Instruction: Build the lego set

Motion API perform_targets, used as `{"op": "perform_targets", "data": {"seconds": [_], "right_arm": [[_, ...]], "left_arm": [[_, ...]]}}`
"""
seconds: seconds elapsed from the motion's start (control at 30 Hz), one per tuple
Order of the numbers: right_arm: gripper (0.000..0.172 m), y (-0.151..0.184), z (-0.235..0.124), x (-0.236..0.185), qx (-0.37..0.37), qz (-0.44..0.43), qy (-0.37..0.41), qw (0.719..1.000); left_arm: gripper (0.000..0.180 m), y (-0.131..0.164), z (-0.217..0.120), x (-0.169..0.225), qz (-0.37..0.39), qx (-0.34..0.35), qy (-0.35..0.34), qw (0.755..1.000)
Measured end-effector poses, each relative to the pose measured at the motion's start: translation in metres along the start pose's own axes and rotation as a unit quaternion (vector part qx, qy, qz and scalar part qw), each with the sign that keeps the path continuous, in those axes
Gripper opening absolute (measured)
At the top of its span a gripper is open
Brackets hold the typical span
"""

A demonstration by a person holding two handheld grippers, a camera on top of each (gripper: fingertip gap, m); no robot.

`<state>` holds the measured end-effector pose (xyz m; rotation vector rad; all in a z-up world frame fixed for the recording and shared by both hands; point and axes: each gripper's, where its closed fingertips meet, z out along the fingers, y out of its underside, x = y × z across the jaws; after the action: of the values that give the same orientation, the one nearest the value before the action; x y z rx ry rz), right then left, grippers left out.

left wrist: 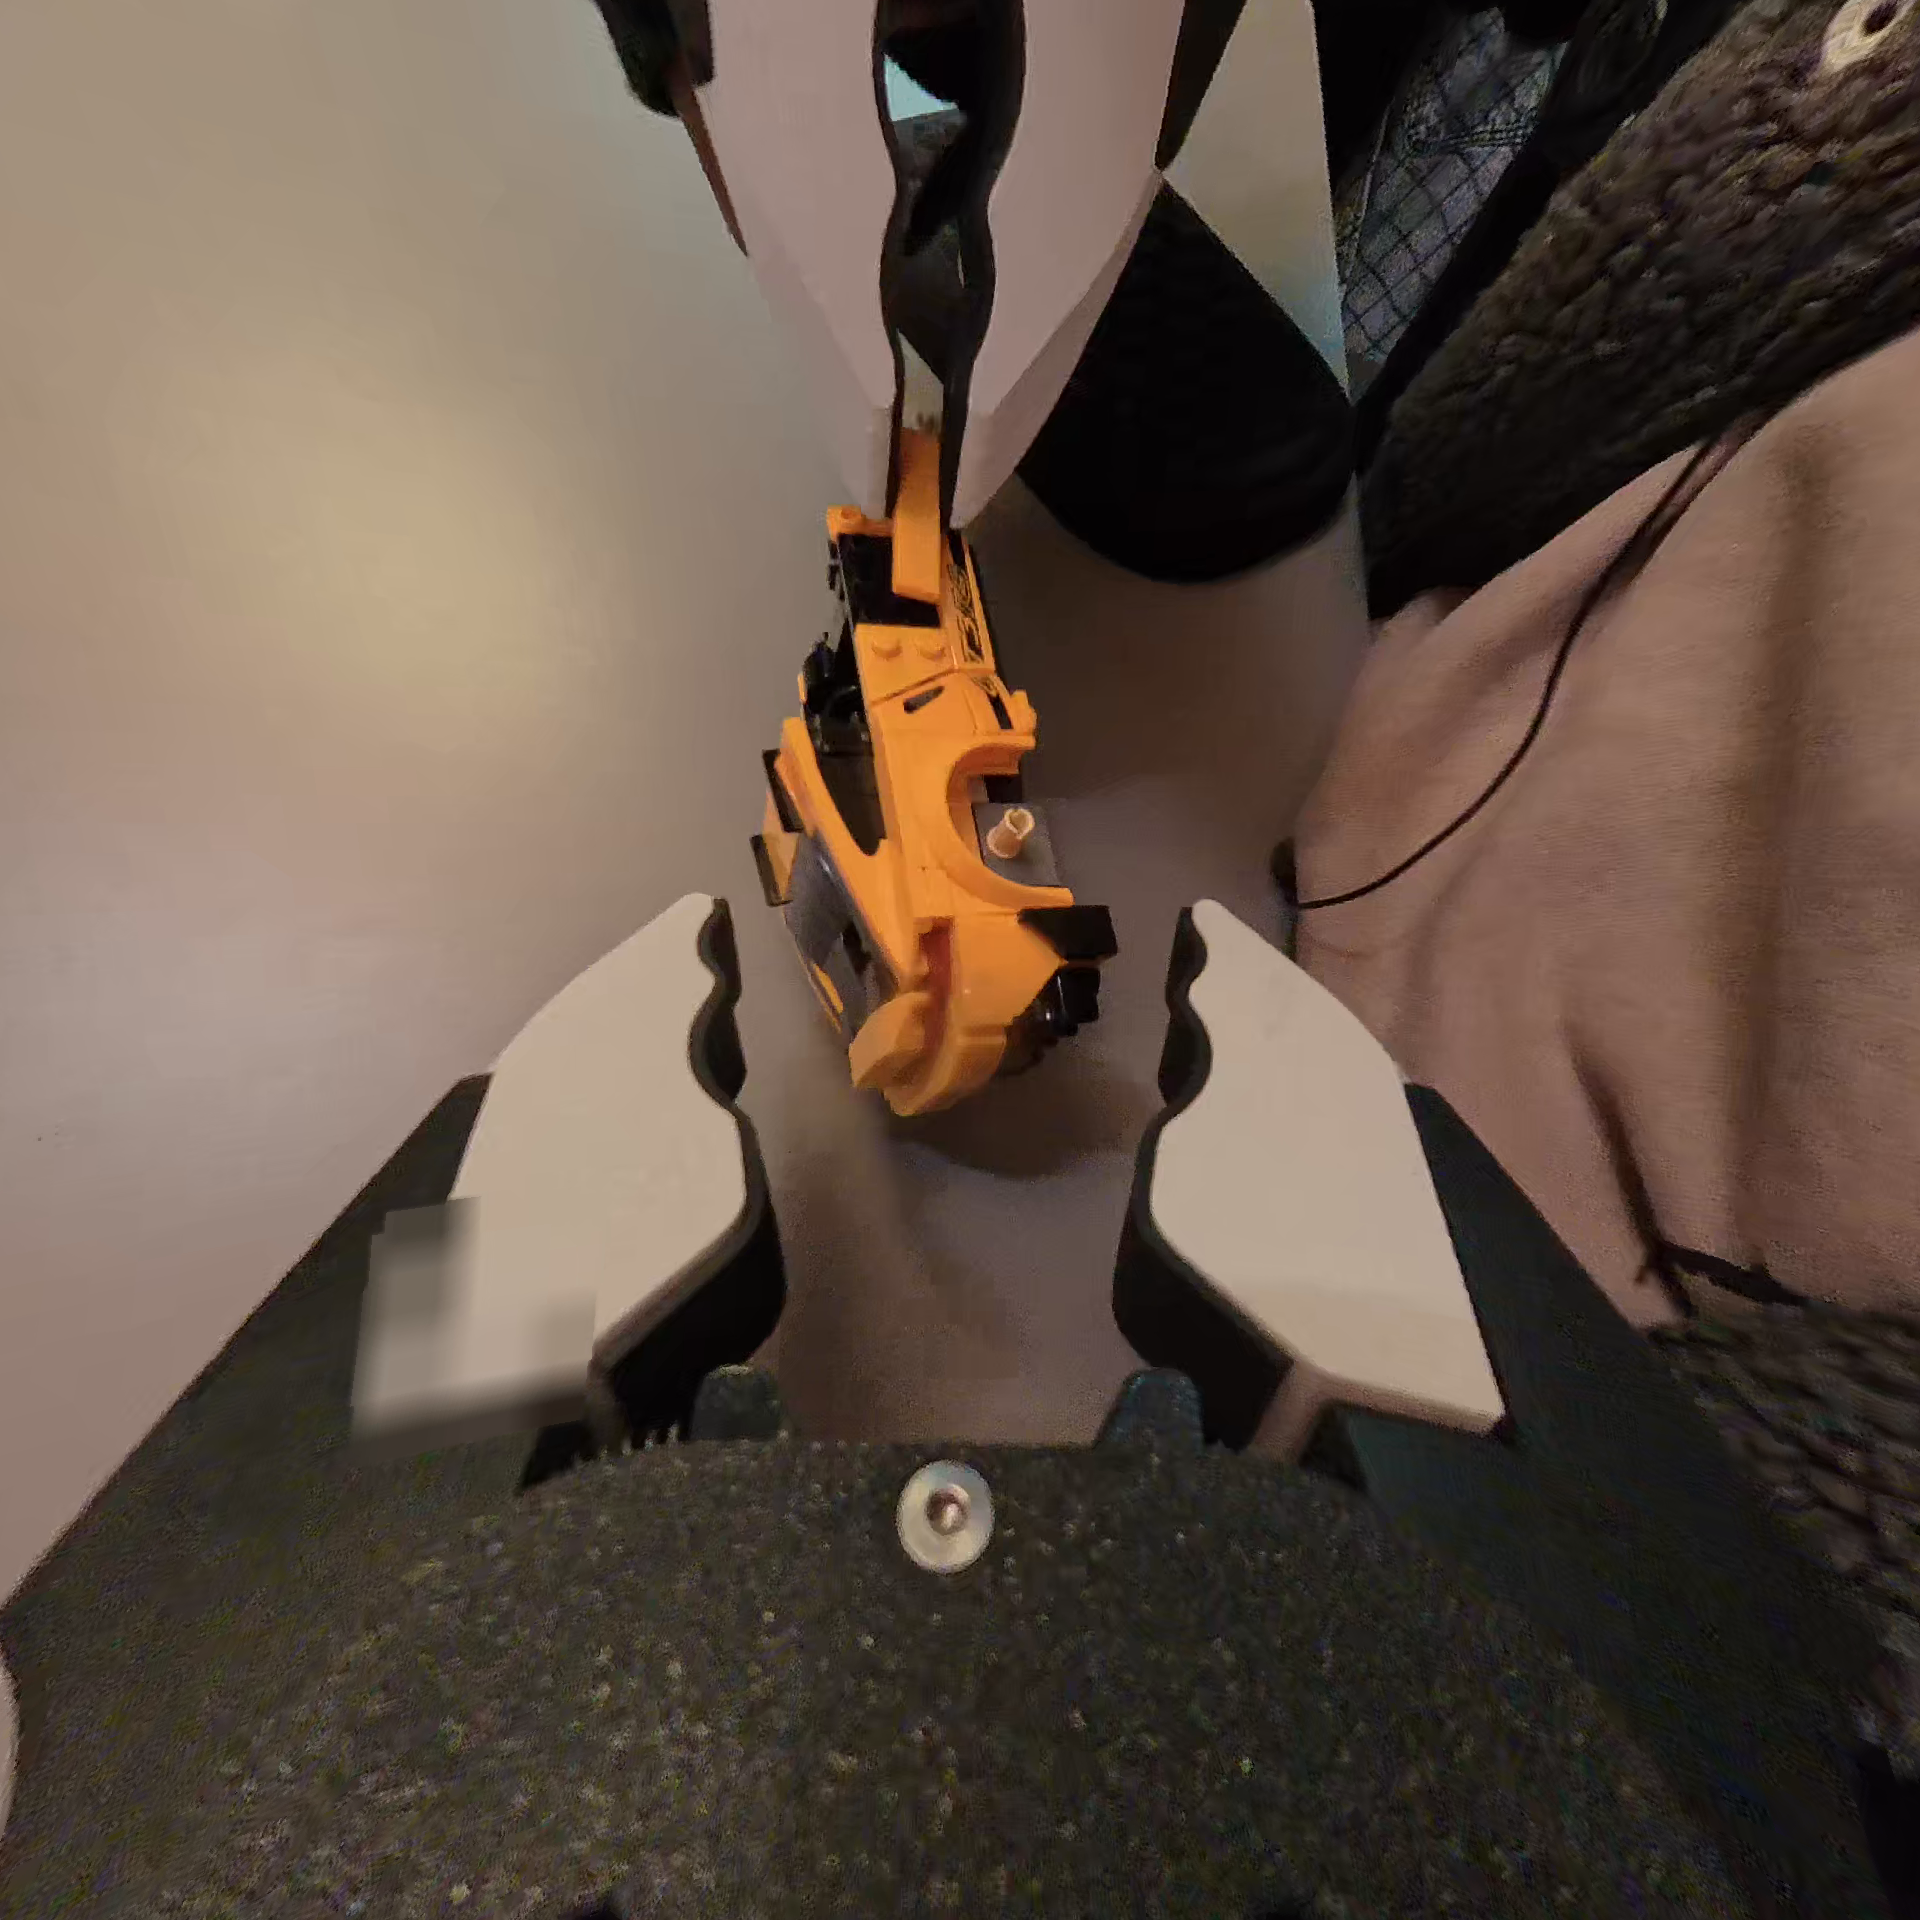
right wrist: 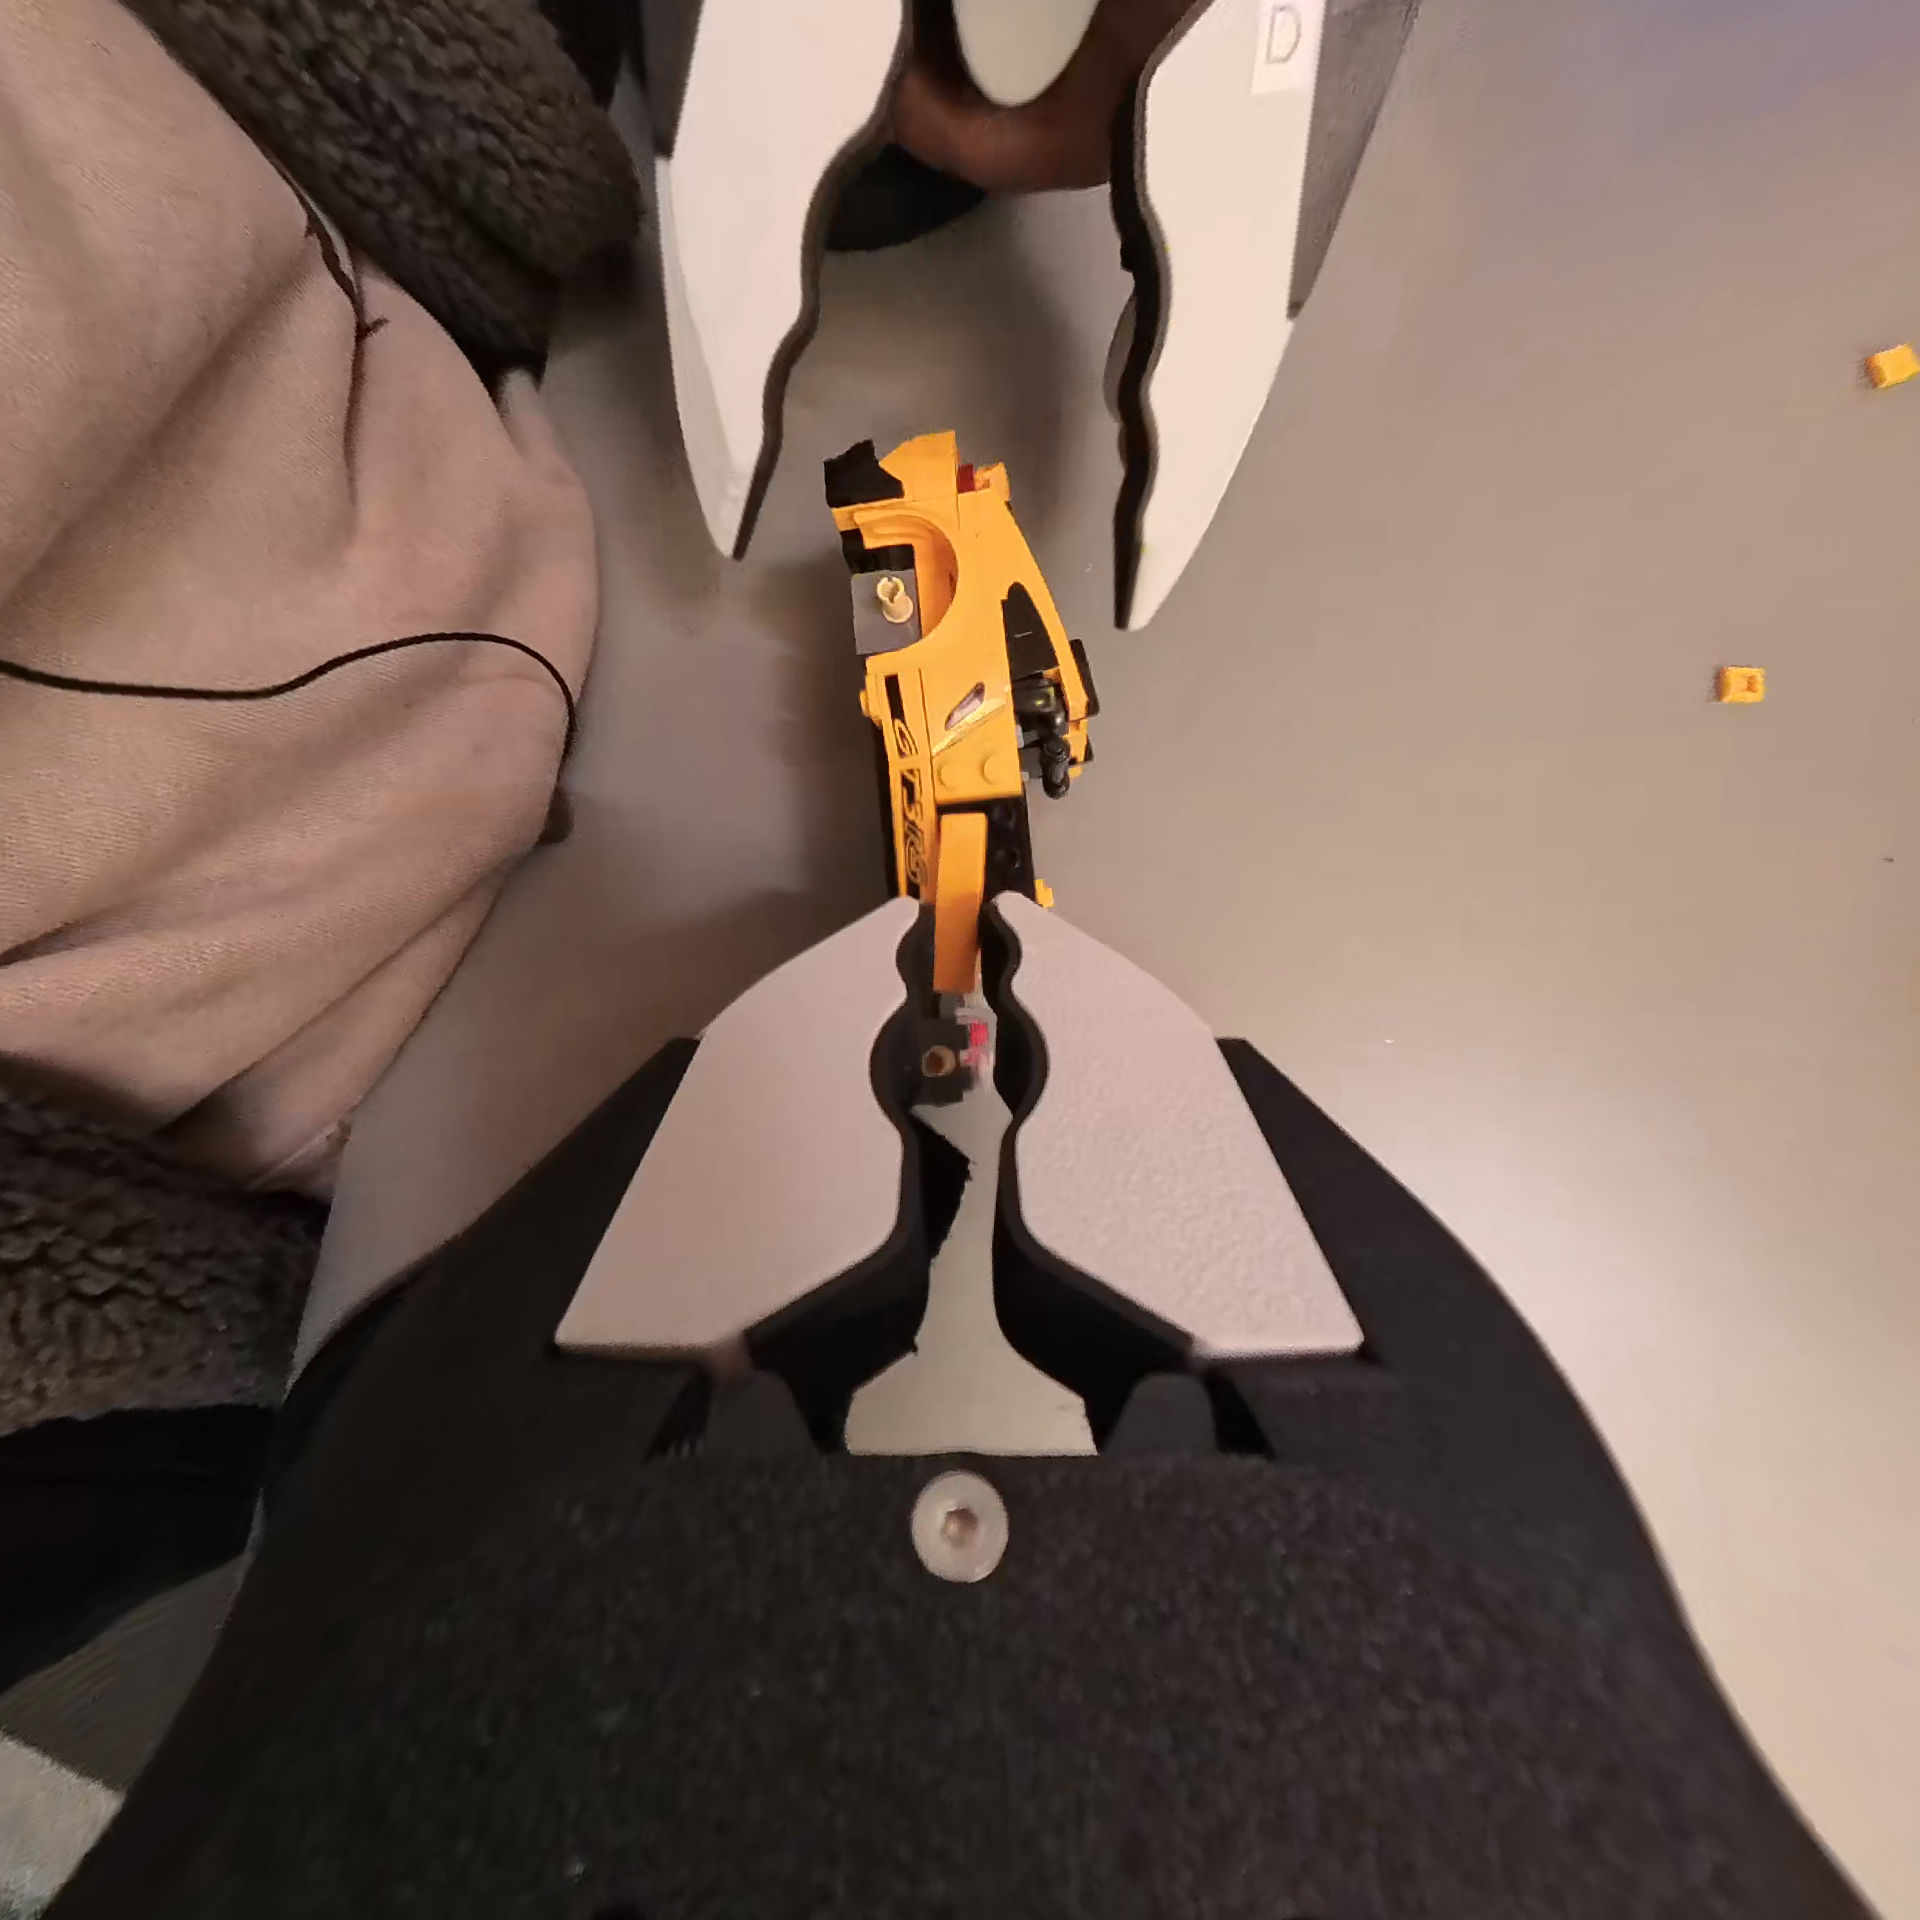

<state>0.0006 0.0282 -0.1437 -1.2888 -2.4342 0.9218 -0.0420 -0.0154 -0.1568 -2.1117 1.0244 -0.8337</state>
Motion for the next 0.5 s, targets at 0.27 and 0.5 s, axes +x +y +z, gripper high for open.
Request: {"op": "perform_targets", "data": {"seconds": [0.27,0.5], "right_arm": [[0.008,0.002,0.003,-0.002,-0.021,0.027,-0.019,0.999],[0.009,0.000,0.005,-0.001,-0.021,0.042,-0.050,0.998]], "left_arm": [[0.066,0.015,0.013,-0.003,0.037,-0.016,-0.005,0.999],[0.062,0.013,0.013,-0.002,0.045,0.007,-0.001,0.999]]}}
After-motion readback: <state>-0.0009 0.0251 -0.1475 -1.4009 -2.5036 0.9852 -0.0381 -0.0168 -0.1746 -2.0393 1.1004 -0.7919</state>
